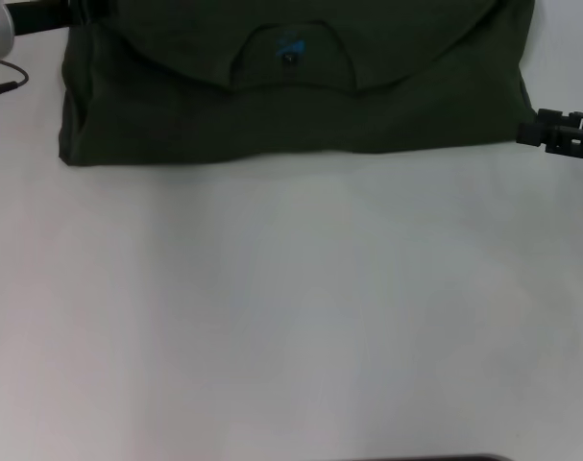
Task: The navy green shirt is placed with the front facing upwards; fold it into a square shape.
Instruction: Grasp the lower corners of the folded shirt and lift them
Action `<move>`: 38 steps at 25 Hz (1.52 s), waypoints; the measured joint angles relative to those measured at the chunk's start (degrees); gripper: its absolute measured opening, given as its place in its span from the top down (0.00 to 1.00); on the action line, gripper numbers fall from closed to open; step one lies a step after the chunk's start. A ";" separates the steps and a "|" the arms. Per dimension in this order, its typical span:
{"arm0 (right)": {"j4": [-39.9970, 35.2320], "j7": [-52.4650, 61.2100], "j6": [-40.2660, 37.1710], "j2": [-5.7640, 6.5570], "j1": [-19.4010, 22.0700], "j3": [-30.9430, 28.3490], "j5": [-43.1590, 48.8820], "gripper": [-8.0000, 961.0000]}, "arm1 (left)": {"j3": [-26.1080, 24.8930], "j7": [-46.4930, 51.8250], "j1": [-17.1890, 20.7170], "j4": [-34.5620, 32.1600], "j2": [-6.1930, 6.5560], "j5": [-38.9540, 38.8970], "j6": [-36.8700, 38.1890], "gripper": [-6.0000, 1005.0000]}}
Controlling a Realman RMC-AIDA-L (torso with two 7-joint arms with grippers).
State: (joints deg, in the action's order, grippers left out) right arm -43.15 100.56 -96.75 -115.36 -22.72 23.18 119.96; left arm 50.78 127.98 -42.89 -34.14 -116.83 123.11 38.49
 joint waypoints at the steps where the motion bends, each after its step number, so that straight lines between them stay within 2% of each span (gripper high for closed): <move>1: 0.00 0.00 -0.16 0.00 0.07 -0.34 0.00 0.19 | 0.03 -0.10 -0.11 0.36 -0.07 0.00 -0.38 0.46; 5: 0.00 0.00 -0.38 0.01 0.14 -0.82 0.00 0.19 | -0.27 0.24 0.44 0.90 -0.11 0.01 0.00 0.47; 7: 0.00 0.00 -0.31 0.04 0.10 -0.85 0.00 0.19 | -0.72 1.41 1.35 0.72 0.45 -0.09 2.77 0.47; 11: -0.08 0.02 -0.23 0.28 -0.18 -0.86 0.17 0.19 | -2.65 3.48 3.90 -0.41 2.44 -0.38 12.72 0.47; 15: -0.41 0.16 -0.29 0.43 -0.21 -0.86 0.15 0.19 | -4.89 3.75 6.78 -2.04 5.21 -0.21 24.51 0.47; 17: -0.45 0.17 -0.12 0.52 -0.21 -0.86 0.10 0.19 | -5.13 3.77 7.85 -2.13 6.43 -0.19 28.11 0.47; 19: -0.45 0.17 0.03 0.56 -0.22 -0.86 0.06 0.19 | -5.35 3.79 8.58 -2.18 6.97 -0.15 29.70 0.47; 24: -0.45 -0.10 0.14 0.58 -0.45 -0.85 0.06 0.19 | -4.82 3.31 8.93 -1.80 6.70 0.47 28.44 0.47; 31: -0.44 -0.30 0.17 0.59 -0.02 -0.85 0.02 0.19 | -4.30 0.39 8.33 -1.39 4.72 4.15 25.70 0.48; 38: -0.34 -0.28 0.17 0.60 0.14 -0.93 0.01 0.19 | -4.32 0.24 8.34 -1.32 4.23 4.43 25.63 0.48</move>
State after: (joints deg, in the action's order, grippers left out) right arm -43.49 100.27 -96.58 -114.76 -22.59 22.25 119.97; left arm 46.46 128.22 -34.55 -35.46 -112.60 127.53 64.12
